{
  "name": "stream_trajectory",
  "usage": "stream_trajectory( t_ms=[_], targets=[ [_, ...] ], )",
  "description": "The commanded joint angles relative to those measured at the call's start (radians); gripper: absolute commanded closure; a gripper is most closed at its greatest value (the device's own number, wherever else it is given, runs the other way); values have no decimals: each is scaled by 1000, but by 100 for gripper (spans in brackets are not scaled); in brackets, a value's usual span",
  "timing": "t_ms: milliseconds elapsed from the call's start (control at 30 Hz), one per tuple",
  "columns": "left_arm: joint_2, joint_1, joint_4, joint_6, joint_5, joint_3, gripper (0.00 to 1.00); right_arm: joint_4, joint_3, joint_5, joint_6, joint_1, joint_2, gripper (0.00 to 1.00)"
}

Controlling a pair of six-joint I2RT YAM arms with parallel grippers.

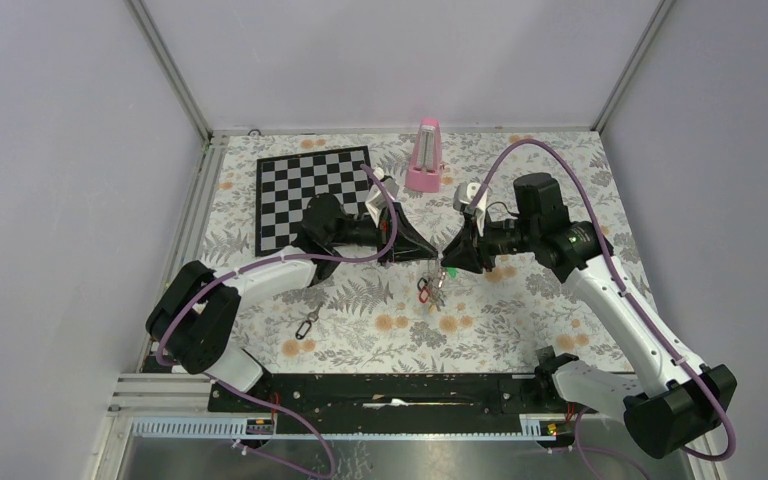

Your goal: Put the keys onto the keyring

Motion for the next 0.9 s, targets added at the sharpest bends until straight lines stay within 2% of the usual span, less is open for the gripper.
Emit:
stream_trajectory(
  t_ms=[0, 267, 667, 867],
  targets=[
    [-34, -1, 101, -9, 9, 0, 100, 33, 38, -42, 3, -4, 3, 69],
    [-28, -1, 88, 3, 13, 0, 100, 34, 41, -44, 4, -4, 3, 70],
    [-26, -1, 57, 35, 11, -5, 100, 52, 34, -59, 24, -4, 9, 99],
    [-34, -1, -15, 101, 13, 8, 98, -11, 58, -4, -28, -1, 16, 100]
  ],
)
